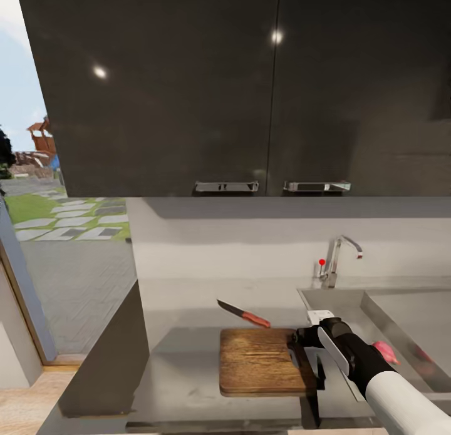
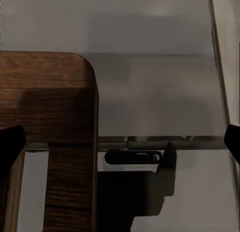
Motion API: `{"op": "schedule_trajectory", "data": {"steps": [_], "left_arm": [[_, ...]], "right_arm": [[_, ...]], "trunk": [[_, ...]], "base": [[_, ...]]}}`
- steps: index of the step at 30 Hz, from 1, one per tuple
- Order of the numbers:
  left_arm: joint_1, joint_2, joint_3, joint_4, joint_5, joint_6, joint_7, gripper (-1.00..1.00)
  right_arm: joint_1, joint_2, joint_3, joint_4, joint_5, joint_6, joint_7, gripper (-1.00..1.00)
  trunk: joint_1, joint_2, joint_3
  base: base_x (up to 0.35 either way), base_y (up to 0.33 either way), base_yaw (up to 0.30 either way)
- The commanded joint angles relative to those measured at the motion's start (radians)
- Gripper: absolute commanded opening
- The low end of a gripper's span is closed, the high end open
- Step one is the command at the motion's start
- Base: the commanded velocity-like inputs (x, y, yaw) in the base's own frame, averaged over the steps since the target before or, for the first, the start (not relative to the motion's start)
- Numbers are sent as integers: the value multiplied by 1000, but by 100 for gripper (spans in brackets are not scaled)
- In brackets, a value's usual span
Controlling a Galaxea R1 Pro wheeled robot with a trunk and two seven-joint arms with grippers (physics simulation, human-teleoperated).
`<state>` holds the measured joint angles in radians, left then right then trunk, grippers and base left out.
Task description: In the kitchen, take the Vidalia onion out of the sink, dice it on the chopping board with the paring knife, put the diced onion into the bowl on the countertop, then place both the paring knife and the chopping board into the sink.
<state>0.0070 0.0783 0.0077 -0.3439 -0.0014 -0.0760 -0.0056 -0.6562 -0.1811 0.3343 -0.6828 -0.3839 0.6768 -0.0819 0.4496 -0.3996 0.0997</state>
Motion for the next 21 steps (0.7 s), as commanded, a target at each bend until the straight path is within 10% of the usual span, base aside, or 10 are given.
{"op": "schedule_trajectory", "data": {"steps": [1, 21], "left_arm": [[1, 0, 1, -1, 0, -2, -1, 100], [1, -2, 0, -1, -1, -2, -1, 100]], "right_arm": [[0, -1, 6, -1, -10, 3, -9, 100], [0, -1, 6, -1, -10, 3, -9, 100]], "trunk": [[0, 0, 1], [0, 0, 33]], "base": [[0, 0, 0], [-201, 0, 0]]}}
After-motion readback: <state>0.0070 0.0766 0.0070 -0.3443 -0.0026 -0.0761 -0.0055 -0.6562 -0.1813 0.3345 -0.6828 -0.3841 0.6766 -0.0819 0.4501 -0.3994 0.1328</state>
